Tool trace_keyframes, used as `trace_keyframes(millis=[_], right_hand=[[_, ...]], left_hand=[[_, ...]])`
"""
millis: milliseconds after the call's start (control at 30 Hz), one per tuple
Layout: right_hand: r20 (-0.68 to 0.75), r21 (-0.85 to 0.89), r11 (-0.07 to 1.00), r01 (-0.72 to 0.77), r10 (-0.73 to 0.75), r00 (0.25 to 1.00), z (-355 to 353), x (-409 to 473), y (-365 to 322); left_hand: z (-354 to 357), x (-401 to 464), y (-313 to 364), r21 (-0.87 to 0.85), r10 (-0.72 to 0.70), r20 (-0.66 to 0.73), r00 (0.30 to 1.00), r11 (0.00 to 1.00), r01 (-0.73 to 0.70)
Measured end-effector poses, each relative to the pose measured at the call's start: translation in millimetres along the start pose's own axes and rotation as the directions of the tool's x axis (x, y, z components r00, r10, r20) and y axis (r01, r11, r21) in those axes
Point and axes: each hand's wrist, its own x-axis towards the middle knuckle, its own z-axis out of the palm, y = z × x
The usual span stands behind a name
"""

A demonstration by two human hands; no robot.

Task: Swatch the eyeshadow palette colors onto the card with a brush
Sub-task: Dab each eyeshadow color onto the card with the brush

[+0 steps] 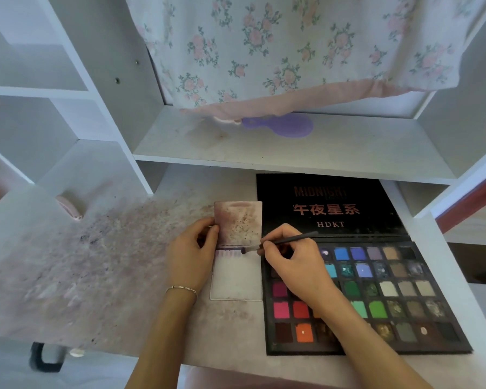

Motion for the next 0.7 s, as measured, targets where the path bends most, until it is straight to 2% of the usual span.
trace_keyframes(millis=[700], right_hand=[[0.032,-0.068,0.997,0.024,-0.022,0.999,2.7,1.2,2.9]], left_hand=[[1.6,0.4,-4.1,0.02,0.002,-0.004,1.0,1.0,-0.002]])
